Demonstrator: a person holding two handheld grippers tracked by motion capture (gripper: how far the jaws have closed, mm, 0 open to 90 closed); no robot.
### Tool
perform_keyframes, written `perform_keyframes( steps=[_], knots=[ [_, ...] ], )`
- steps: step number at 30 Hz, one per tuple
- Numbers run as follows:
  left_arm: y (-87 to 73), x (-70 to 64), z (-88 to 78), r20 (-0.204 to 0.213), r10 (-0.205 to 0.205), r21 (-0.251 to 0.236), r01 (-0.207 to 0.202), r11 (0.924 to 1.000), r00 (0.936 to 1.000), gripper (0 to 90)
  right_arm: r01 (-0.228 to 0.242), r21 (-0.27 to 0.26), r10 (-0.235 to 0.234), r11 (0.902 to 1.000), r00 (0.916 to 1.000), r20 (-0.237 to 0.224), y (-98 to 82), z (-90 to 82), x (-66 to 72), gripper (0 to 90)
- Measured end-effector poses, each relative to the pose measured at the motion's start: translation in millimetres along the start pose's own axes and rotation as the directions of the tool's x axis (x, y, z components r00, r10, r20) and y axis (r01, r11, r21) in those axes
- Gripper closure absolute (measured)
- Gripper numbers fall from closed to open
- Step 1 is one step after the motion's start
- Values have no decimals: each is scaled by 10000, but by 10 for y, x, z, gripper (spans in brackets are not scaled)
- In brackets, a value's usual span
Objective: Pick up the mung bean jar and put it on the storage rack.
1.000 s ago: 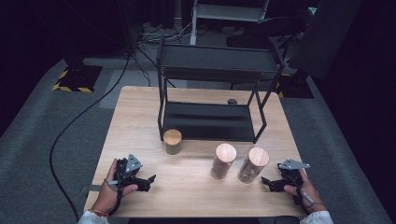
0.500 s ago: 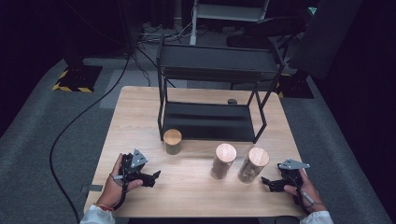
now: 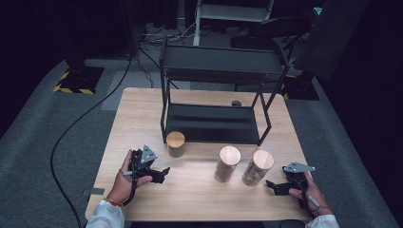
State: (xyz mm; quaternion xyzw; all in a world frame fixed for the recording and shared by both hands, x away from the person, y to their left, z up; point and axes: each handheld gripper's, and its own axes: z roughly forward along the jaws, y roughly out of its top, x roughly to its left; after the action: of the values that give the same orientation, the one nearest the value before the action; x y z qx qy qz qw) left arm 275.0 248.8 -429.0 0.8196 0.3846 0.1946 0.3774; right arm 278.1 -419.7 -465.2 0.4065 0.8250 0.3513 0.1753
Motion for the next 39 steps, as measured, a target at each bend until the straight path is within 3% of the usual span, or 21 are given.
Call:
perform_keyframes(
  steps=[9, 39],
  knots=[
    [103, 29, 75, 147, -29, -230, 33, 9997, 9999, 18, 0, 2, 0, 10000, 10000, 0, 0, 0, 0, 0],
    [354, 79, 386, 377, -174, -263, 184, 9995, 9991, 19, -1, 2, 1, 10000, 10000, 0, 0, 0, 0, 0]
  ],
)
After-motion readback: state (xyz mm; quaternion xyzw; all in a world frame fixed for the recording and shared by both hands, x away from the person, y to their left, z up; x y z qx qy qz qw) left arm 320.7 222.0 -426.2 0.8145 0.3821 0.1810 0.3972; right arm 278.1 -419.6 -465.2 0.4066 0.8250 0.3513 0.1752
